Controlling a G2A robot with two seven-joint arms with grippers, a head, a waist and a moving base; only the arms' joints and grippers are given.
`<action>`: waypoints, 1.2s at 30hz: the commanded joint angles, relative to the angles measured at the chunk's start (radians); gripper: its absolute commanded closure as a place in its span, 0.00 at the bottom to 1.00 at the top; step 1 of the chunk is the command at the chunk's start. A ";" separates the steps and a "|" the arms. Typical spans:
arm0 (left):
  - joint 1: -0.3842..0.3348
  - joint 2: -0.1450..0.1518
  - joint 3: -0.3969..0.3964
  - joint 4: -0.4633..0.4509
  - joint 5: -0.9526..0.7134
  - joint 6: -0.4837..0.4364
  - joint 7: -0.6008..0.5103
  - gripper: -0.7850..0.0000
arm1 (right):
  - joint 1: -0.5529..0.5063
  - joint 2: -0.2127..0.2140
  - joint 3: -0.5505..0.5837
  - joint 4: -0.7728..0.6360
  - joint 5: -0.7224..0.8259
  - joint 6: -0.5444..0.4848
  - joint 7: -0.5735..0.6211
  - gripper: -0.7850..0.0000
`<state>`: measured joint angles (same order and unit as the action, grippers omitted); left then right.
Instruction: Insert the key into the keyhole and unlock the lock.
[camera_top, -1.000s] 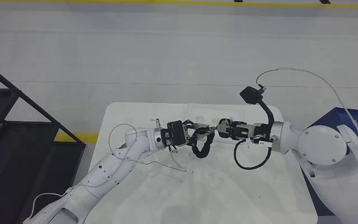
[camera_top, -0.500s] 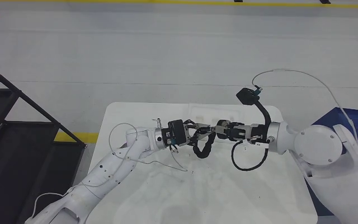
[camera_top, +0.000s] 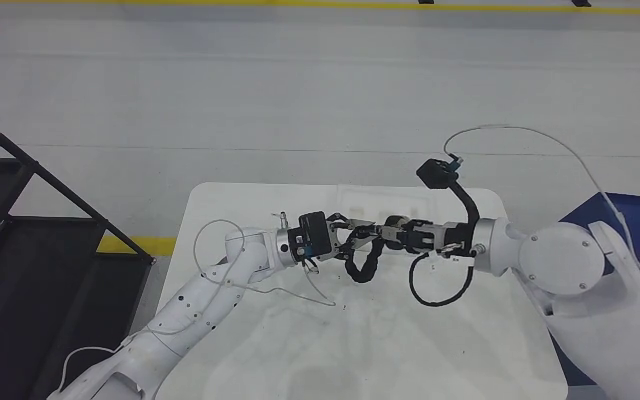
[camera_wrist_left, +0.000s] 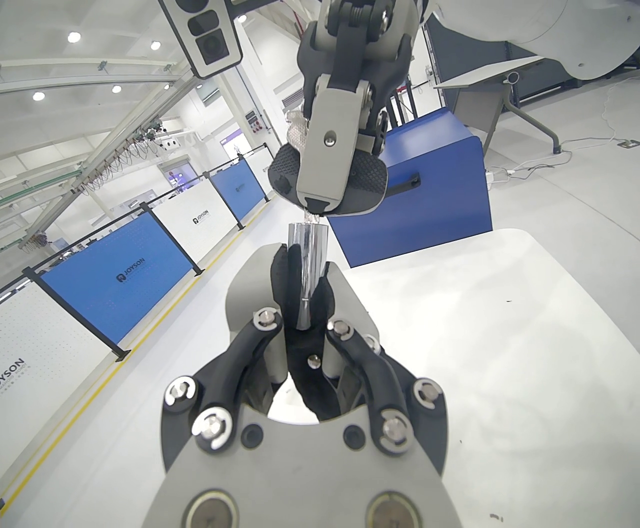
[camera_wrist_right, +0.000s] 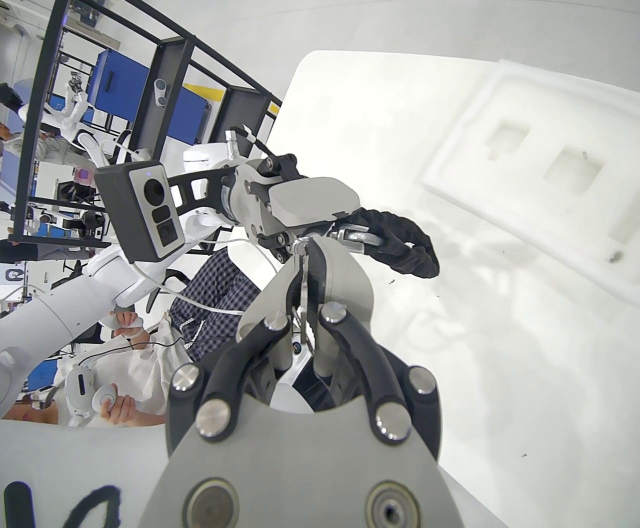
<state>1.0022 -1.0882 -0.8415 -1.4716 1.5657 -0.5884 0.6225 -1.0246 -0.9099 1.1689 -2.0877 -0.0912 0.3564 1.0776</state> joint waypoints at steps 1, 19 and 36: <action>0.001 -0.001 -0.001 -0.001 0.000 -0.001 -0.002 1.00 | 0.002 0.000 -0.004 0.001 -0.002 -0.001 -0.001 1.00; 0.002 -0.010 -0.008 -0.006 0.033 -0.019 -0.019 1.00 | 0.028 -0.002 -0.047 0.008 -0.053 0.020 0.031 1.00; 0.007 -0.018 -0.015 0.019 0.020 -0.044 -0.041 1.00 | 0.029 -0.003 -0.036 0.035 -0.035 0.010 -0.003 1.00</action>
<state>1.0095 -1.1058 -0.8559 -1.4582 1.5871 -0.6316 0.5902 -0.9939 -0.9130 1.1322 -2.0605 -0.1299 0.3722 1.0785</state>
